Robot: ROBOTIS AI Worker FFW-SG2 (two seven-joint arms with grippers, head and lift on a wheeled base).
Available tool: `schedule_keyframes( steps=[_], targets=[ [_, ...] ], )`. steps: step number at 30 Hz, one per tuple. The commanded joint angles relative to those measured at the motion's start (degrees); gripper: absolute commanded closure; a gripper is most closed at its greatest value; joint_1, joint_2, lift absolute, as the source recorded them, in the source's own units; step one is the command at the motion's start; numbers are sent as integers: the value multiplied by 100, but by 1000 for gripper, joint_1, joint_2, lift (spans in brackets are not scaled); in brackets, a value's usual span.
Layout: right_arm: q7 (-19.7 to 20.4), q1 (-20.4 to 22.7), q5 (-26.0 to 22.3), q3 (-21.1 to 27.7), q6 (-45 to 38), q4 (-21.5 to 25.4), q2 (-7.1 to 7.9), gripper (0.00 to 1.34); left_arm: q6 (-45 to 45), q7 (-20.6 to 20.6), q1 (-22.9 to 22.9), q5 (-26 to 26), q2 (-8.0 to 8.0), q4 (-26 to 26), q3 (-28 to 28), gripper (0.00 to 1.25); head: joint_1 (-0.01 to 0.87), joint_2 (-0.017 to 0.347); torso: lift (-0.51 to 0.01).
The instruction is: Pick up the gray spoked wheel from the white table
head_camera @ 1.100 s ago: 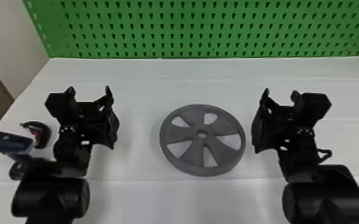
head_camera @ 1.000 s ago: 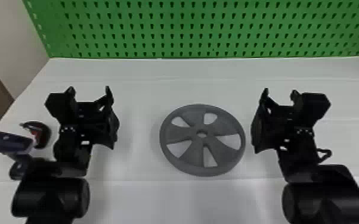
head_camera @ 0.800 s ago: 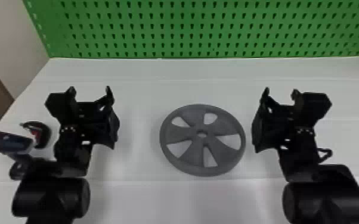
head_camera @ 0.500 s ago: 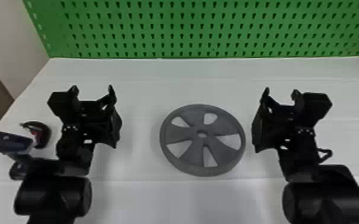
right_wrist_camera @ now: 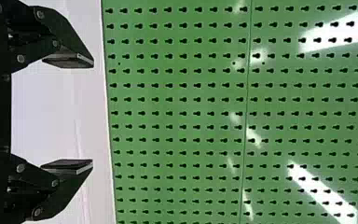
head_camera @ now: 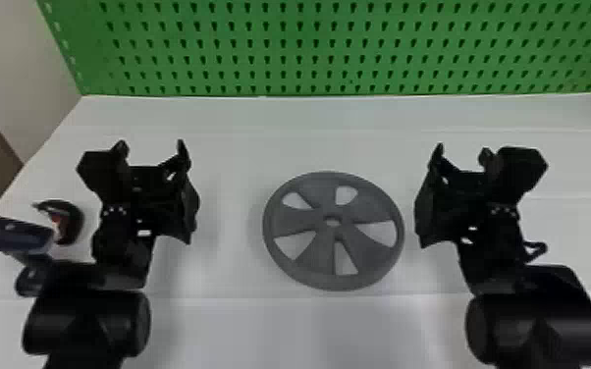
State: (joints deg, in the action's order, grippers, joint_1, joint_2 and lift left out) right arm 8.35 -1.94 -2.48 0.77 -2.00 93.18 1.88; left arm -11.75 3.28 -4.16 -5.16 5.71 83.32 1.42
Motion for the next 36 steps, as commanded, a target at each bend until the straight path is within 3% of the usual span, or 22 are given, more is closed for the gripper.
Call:
schedule_keyframes(
  steps=[1,13,18,27,36],
  targets=[
    [0,-158,-42,2,-820,288,32,496,-2,6,3,-11,0,0,-1,225,770,44,-98],
    [0,-826,-288,55,-3219,1000,146,496,-2,-3,3,-46,0,0,-19,225,770,44,-98],
    [-9,-1291,-306,-51,-4291,1088,296,495,-2,-3,12,-46,0,0,-19,225,770,44,-98],
    [0,-2188,-842,-130,-6163,1009,656,496,-2,-3,3,-20,0,0,-10,225,770,44,-98],
    [0,-2926,-1660,-130,-7271,420,920,495,6,-3,-6,15,9,0,-1,225,770,44,-98]
  ],
)
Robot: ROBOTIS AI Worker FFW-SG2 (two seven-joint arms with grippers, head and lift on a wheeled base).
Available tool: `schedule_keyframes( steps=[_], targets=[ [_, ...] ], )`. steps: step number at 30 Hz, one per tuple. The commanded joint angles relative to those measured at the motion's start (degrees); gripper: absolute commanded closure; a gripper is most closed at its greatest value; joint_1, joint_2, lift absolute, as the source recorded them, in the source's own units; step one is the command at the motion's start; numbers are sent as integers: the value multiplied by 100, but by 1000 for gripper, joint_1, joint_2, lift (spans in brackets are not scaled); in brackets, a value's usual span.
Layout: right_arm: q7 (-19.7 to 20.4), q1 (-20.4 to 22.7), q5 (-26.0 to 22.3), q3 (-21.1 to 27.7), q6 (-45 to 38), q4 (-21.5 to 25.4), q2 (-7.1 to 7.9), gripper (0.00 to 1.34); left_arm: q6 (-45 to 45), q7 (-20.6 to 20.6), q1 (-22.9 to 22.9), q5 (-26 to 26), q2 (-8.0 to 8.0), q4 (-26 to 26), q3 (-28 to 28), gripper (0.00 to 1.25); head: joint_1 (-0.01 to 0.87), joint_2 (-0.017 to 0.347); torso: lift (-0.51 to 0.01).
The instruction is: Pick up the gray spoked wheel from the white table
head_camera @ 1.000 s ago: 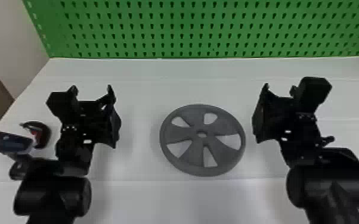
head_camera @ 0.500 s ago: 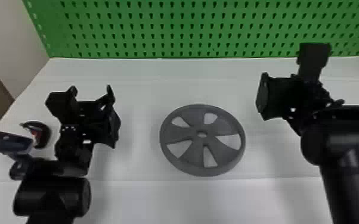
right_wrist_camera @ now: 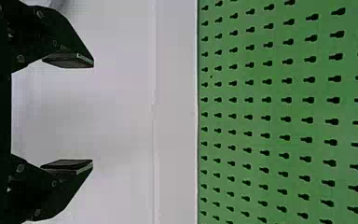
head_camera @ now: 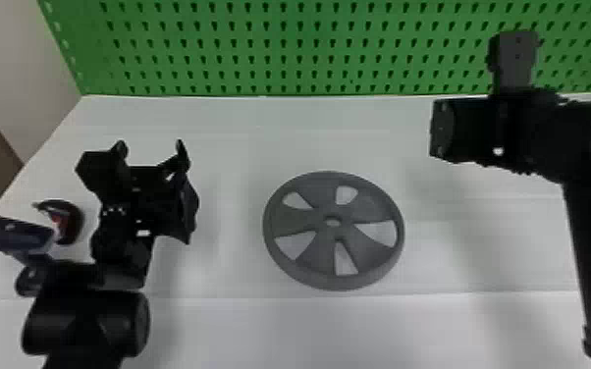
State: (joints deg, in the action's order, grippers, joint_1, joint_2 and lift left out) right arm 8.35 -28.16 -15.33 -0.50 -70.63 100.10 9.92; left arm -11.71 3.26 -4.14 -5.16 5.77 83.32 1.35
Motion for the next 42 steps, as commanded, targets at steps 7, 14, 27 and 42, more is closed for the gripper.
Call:
schedule_keyframes(
  steps=[7,14,27,42],
  targets=[
    [0,-893,-822,-223,-1120,-887,432,495,37,8,1,33,73,0,50,225,770,44,-98],
    [0,-1385,-1244,-293,-1717,-1731,538,495,81,8,1,-2,187,0,120,225,770,44,-98],
    [0,-1965,-1525,-908,-1945,-2900,634,495,142,8,1,-29,266,0,173,225,770,44,-98],
    [0,-2493,-2518,-1787,-1945,-4007,951,495,204,8,27,-29,319,0,208,225,770,44,-98]
  ],
)
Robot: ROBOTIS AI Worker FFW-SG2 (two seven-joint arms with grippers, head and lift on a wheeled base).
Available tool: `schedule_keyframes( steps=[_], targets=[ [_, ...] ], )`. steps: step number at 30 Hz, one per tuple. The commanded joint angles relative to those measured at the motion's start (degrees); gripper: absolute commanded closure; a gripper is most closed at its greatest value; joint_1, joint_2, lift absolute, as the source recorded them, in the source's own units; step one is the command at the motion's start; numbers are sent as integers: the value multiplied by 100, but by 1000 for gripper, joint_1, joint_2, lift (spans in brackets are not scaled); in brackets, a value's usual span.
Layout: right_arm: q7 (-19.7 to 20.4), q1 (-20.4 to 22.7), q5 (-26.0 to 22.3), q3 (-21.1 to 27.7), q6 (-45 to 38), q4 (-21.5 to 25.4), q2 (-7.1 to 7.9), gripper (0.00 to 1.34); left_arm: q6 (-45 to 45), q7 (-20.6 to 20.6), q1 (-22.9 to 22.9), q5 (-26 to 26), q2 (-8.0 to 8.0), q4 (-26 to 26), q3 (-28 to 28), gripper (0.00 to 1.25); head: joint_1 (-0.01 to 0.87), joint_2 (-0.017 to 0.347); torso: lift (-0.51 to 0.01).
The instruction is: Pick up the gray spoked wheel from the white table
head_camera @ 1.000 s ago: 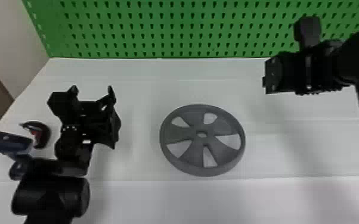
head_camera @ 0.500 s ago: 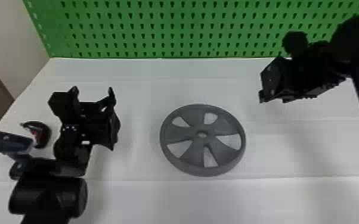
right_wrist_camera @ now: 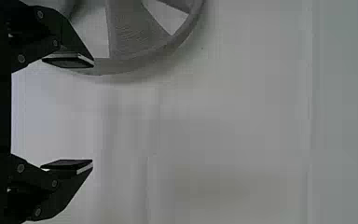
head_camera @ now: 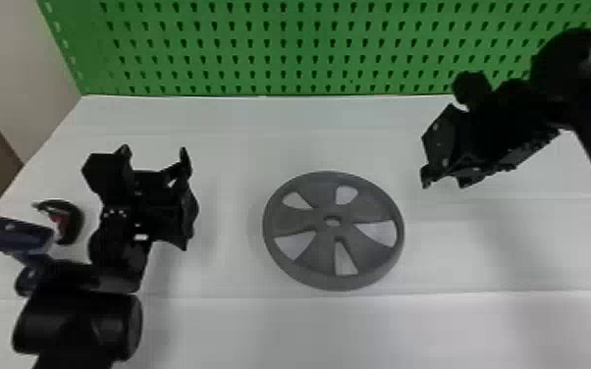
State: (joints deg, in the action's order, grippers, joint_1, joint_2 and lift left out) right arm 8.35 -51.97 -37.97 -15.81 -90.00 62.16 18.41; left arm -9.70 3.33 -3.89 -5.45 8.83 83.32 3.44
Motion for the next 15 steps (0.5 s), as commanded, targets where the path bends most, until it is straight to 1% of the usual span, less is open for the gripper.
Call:
schedule_keyframes(
  steps=[1,7,15],
  targets=[
    [0,-129,-289,-299,-8,-257,119,495,3,1,3,0,14,0,-1,225,770,44,-98],
    [0,-199,-588,-572,-8,-583,250,495,3,-8,3,-9,22,0,-1,225,770,44,-98],
    [0,-252,-703,-748,-8,-706,303,493,3,1,11,-17,22,0,-1,225,770,44,-98]
  ],
)
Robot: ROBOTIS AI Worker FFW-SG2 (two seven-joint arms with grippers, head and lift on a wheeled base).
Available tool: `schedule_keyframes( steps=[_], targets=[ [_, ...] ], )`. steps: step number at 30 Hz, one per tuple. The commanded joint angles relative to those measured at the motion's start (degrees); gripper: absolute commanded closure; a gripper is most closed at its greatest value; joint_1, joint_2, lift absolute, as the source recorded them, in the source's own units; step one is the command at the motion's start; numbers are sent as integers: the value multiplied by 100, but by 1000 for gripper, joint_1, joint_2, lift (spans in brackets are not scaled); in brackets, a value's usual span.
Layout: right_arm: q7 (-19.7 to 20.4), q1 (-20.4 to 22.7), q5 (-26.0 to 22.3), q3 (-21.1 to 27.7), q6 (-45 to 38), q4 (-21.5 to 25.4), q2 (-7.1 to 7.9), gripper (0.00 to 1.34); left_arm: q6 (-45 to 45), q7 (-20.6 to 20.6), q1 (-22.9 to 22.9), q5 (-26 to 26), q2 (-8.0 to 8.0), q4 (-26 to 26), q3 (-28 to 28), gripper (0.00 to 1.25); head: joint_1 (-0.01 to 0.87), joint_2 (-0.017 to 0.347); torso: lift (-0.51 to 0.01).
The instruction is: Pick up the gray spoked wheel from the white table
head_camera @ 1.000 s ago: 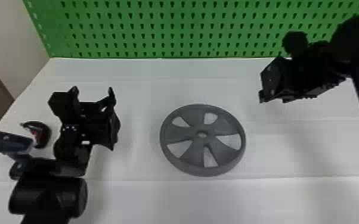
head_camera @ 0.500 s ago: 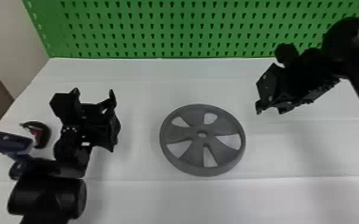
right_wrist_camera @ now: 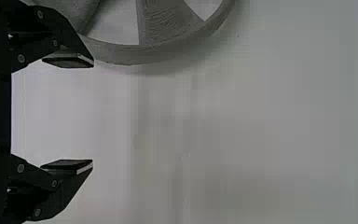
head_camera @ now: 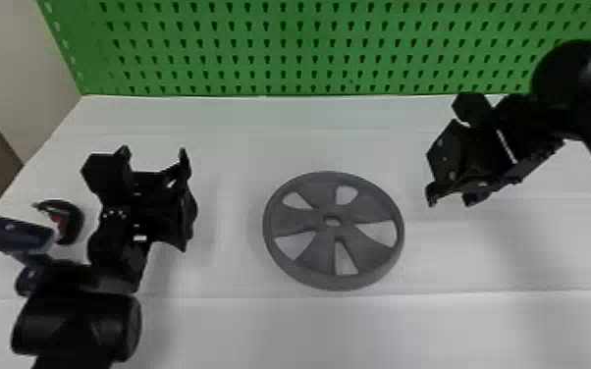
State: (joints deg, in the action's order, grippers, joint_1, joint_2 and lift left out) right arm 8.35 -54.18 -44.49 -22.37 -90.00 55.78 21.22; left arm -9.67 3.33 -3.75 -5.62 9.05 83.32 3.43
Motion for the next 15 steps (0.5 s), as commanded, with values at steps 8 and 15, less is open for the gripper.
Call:
schedule_keyframes(
  steps=[8,15],
  targets=[
    [0,-49,-51,-207,-8,-94,48,493,0,1,-3,-1,0,0,0,225,770,44,-98],
    [0,-23,-42,-259,-8,-94,48,493,0,1,-3,-9,0,0,-9,225,770,44,-98]
  ],
)
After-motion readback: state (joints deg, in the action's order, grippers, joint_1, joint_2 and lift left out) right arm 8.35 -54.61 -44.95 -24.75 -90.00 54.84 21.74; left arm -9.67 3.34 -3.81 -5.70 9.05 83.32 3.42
